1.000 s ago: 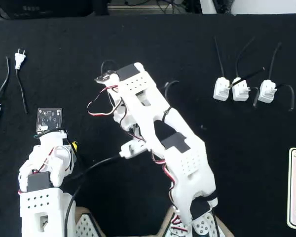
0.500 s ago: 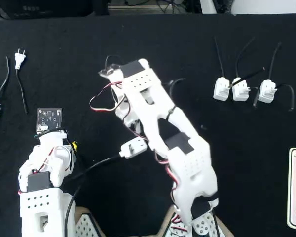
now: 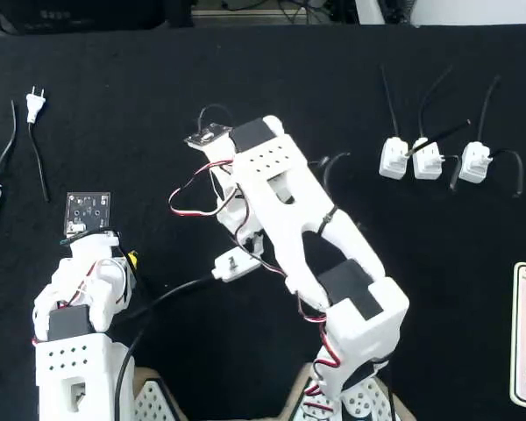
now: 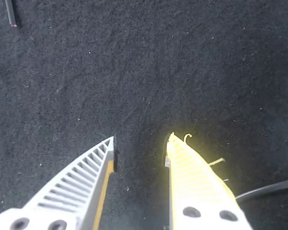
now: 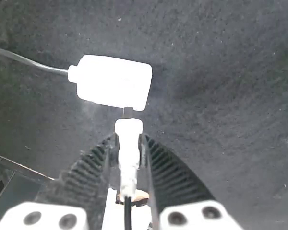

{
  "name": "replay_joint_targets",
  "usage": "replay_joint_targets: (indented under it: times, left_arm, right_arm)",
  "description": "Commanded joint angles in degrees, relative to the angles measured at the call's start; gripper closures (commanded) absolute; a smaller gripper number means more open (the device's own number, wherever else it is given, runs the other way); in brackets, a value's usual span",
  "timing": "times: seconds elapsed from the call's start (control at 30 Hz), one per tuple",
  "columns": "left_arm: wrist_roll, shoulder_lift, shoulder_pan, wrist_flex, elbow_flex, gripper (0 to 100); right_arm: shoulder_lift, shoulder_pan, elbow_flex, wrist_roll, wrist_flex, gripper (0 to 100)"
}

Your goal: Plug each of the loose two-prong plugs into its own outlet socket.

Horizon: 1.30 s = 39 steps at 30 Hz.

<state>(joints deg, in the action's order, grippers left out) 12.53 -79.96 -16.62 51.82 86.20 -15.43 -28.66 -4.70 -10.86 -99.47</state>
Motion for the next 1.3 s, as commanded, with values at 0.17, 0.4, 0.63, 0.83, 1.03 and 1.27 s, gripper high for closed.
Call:
replay_joint_targets:
  times: [0.17, 0.4, 0.63, 0.83, 1.03, 1.27]
  left_arm:
    - [-0.4, -0.5, -0.6, 0.2, -1.0, 82]
    - [-0.4, -0.5, -0.6, 0.2, -1.0, 82]
    - [-0.4, -0.5, -0.6, 0.2, -1.0, 82]
    - [-0.4, -0.5, -0.6, 0.2, -1.0, 82]
    - [-0.4, -0.5, -0.6, 0.2, -1.1, 82]
    - [-0.4, -0.5, -0.6, 0.2, -1.1, 82]
  right_arm:
    - [-0.2, 0.1, -0.1, 6.8, 1.8, 98.8]
    - [-1.6, 0.0, 0.0, 7.4, 1.9, 98.8]
    - [-1.7, 0.0, 0.1, 7.5, 2.6, 98.8]
    - [-4.7, 0.1, -1.5, 7.6, 2.4, 98.8]
    - [-7.1, 0.1, -5.0, 8.7, 1.2, 98.8]
    - [-7.2, 0.1, -5.8, 8.7, 1.1, 98.8]
